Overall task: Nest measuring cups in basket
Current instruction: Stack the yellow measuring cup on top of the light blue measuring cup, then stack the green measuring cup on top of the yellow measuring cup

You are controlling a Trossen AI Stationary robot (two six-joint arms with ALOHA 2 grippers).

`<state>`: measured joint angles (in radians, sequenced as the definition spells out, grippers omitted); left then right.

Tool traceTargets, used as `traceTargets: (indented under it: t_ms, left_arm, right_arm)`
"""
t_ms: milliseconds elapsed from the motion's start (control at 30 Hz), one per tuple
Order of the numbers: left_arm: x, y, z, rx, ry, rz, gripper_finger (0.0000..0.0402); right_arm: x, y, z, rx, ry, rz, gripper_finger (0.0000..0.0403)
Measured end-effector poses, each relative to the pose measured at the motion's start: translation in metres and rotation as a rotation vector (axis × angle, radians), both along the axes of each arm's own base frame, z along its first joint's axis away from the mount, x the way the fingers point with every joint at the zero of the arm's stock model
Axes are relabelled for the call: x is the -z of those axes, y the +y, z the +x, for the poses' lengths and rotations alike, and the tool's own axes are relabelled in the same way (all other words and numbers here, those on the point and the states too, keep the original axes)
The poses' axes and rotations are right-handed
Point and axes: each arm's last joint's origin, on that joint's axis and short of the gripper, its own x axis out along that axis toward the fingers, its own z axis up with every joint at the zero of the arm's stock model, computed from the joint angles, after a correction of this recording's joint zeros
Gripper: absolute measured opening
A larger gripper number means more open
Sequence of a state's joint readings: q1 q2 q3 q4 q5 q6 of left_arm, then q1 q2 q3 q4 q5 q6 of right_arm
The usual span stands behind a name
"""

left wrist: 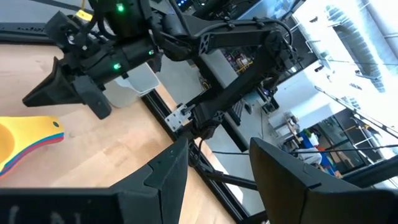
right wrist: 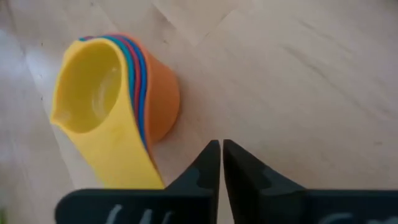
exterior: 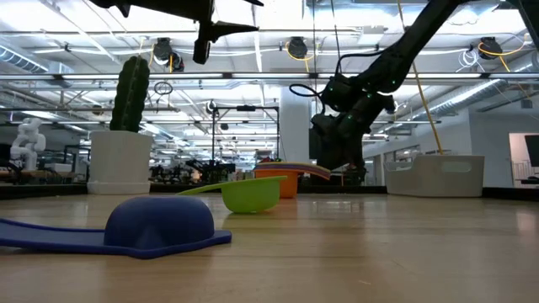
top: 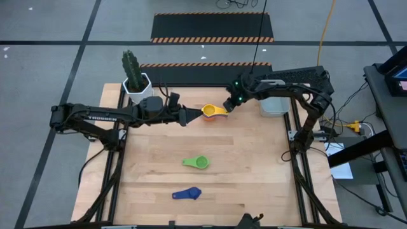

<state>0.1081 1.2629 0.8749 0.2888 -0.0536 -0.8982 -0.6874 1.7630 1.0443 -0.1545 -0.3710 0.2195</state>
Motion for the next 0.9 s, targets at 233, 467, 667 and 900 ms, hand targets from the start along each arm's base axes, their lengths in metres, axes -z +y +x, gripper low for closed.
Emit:
traceTargets:
  t_ms: [233,467,667,900]
  left_arm:
    - [0.000,0.000,0.000,0.001,0.003,0.019,0.0175]
    - [0.000,0.000,0.000,0.002,0.005,0.032,0.0175]
    - [0.000,-0.003,0.000,0.016,0.006,0.036,0.0175]
    - [0.003,-0.022,0.001,0.101,0.040,0.040,0.0174]
  right_arm:
    - [0.001,0.014,0.007,-0.044,0.024,0.019,0.0006]
    - [0.004,0.023,0.009,-0.043,0.060,0.063,0.0006]
    - [0.004,0.022,0.008,-0.003,0.060,0.095,0.0006]
    - [-0.025,0.026,-0.002,0.008,0.025,0.071,0.0006]
